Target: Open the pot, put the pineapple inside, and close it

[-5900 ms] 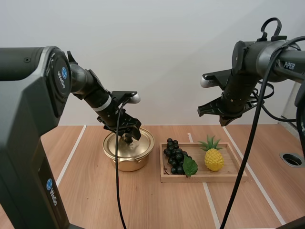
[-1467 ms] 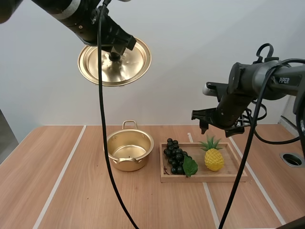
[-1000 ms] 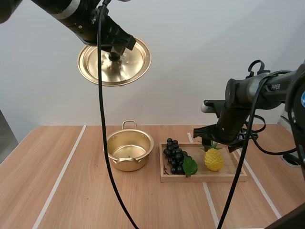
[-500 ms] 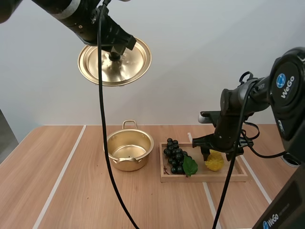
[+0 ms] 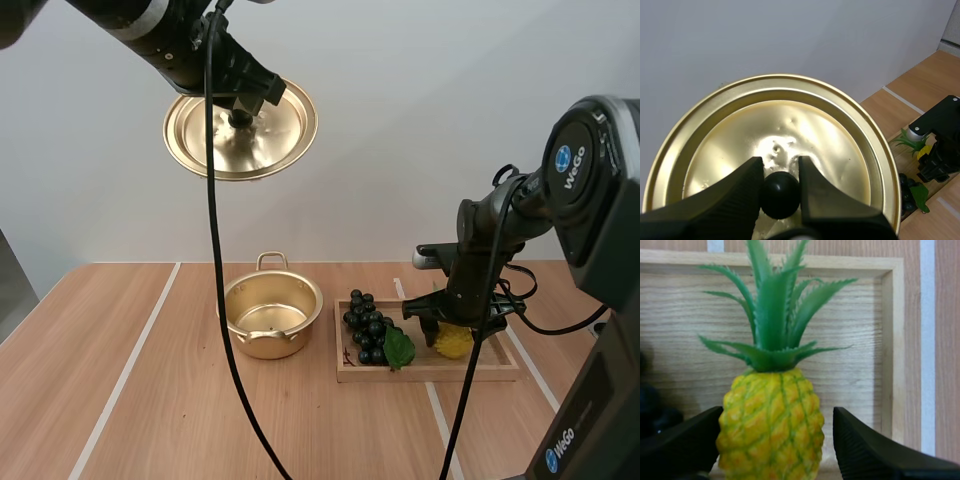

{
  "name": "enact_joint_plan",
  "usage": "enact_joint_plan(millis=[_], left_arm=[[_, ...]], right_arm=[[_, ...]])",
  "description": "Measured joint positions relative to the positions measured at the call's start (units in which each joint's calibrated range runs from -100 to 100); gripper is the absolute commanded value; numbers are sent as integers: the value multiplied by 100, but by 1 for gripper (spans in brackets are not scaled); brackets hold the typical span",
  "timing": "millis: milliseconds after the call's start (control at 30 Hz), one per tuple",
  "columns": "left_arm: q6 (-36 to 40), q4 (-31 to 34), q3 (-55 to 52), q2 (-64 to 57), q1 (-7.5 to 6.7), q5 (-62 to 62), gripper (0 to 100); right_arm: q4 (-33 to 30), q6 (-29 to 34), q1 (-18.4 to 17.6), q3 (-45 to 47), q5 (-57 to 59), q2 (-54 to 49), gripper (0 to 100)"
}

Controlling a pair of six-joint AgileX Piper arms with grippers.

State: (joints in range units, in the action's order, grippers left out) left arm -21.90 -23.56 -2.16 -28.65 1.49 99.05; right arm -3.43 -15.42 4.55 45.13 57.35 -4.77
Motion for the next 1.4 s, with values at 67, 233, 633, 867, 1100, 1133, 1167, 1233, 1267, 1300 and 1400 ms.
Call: enact_joint_plan(millis=[67, 233, 633, 867, 1100, 1133, 1167, 1233, 1267, 1300, 1400], left_arm=[[0, 0, 0, 0, 0, 0, 0], [0, 0, 0, 0, 0, 0, 0], [0, 0, 0, 0, 0, 0, 0], [0, 0, 0, -26, 0, -335, 0], [210, 0, 522, -368, 0, -2165, 0], [313, -12, 707, -420, 0, -2498, 0], [445, -12, 904, -451, 0, -2798, 0], [742, -12, 1333, -513, 0, -3274, 0], [886, -12, 1544, -514, 0, -3453, 0], [988, -23, 1742, -525, 0, -3615, 0], [1132, -23, 2183, -529, 0, -3779, 0]], right_arm=[[0, 0, 0, 0, -20, 85, 100], [-110, -8, 0, 0, -115, 243, 100], [-428, -28, 0, 0, -520, 273, 0], [-450, -28, 0, -92, -443, 273, 0], [-464, -28, 0, -174, -320, 273, 0], [-464, -28, 0, -174, -305, 273, 0], [-464, -28, 0, -174, -305, 273, 0], [-464, -28, 0, -194, -270, 273, 0], [-464, -28, 0, -246, -220, 284, 0], [-464, -28, 0, -324, -150, 284, 0], [-464, -28, 0, -737, 279, 284, 0]])
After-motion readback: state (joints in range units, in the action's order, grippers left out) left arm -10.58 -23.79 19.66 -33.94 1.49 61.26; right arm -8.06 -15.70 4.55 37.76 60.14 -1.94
